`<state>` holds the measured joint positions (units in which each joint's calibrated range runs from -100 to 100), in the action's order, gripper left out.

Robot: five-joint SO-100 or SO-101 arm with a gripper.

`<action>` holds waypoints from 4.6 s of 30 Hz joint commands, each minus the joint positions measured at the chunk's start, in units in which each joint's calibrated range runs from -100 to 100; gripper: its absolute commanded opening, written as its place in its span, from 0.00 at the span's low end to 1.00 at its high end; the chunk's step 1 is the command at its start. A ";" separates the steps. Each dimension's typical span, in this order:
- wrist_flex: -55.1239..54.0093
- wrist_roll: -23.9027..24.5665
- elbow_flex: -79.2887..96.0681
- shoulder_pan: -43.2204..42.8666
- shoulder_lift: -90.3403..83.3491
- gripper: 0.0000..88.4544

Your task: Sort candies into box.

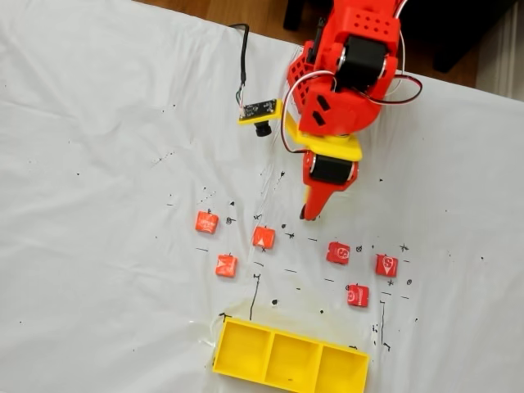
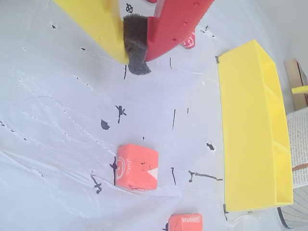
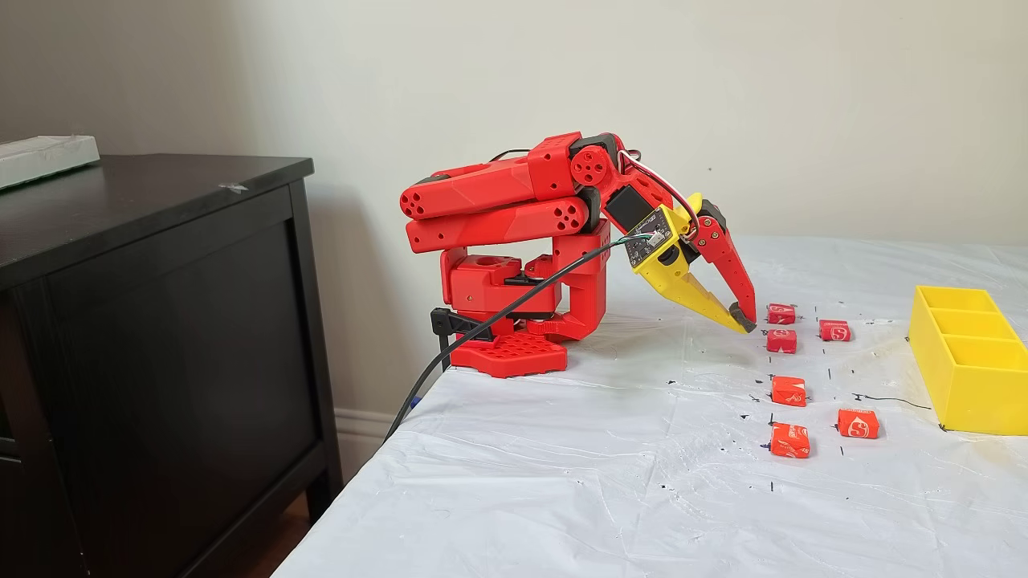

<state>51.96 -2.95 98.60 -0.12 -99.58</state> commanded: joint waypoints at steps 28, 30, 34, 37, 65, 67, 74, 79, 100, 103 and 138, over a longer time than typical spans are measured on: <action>-0.84 0.00 0.22 0.39 0.51 0.00; -0.84 0.00 0.22 0.39 0.51 0.00; -0.84 0.00 0.22 0.39 0.51 0.00; -0.84 0.00 0.22 0.39 0.51 0.00; -0.84 0.00 0.22 0.39 0.51 0.00; -0.84 -0.10 0.22 0.39 0.51 0.00; 6.20 -5.08 -1.88 -1.06 0.51 0.00; 11.93 -4.44 -3.88 -1.69 0.51 0.01; 18.48 0.15 -43.39 -16.82 12.47 0.00; 24.38 2.10 -57.13 -20.80 25.02 0.00; 29.21 7.91 -89.27 -29.50 80.66 0.00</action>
<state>83.12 6.23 13.70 -29.05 -20.41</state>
